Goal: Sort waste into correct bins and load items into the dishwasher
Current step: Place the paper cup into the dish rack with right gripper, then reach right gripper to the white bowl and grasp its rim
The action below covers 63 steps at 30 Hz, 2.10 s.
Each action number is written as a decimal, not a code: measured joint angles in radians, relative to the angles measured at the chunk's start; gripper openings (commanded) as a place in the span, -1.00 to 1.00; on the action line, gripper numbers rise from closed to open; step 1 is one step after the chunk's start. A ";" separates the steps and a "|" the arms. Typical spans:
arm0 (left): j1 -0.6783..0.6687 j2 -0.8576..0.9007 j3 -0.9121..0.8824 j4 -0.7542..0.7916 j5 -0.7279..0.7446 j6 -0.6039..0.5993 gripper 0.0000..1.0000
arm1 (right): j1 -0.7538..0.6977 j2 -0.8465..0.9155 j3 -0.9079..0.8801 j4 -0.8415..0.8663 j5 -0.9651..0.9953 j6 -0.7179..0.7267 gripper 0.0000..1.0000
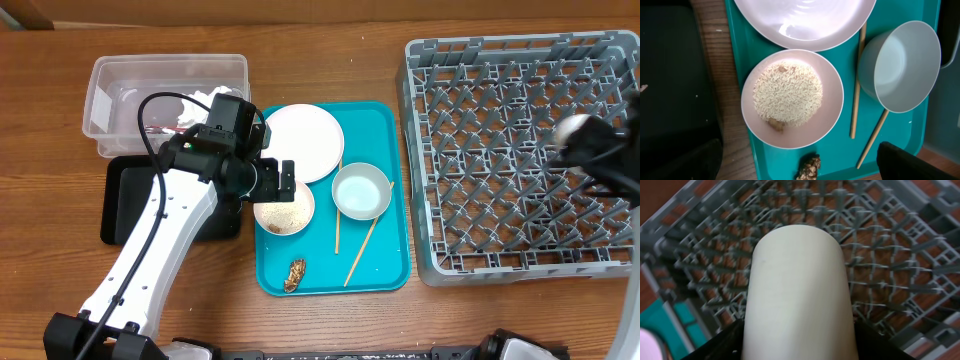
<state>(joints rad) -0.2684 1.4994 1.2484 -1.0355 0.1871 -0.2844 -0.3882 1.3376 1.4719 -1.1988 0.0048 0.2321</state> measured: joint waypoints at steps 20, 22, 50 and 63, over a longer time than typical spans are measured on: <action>0.000 0.000 0.000 0.000 -0.002 0.000 1.00 | -0.368 0.320 0.009 0.031 -0.027 0.049 0.01; 0.000 0.000 0.000 0.000 -0.002 0.000 1.00 | -0.378 0.340 0.009 0.030 -0.027 0.052 0.11; 0.000 0.000 0.000 0.002 -0.002 0.000 1.00 | -0.382 0.376 0.009 0.010 -0.347 0.038 1.00; 0.000 0.000 0.000 0.002 -0.002 0.000 1.00 | -0.015 0.107 0.013 -0.026 -0.566 -0.130 1.00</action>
<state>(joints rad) -0.2684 1.4994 1.2484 -1.0332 0.1856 -0.2844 -0.4030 1.4448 1.4845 -1.2251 -0.5610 0.1020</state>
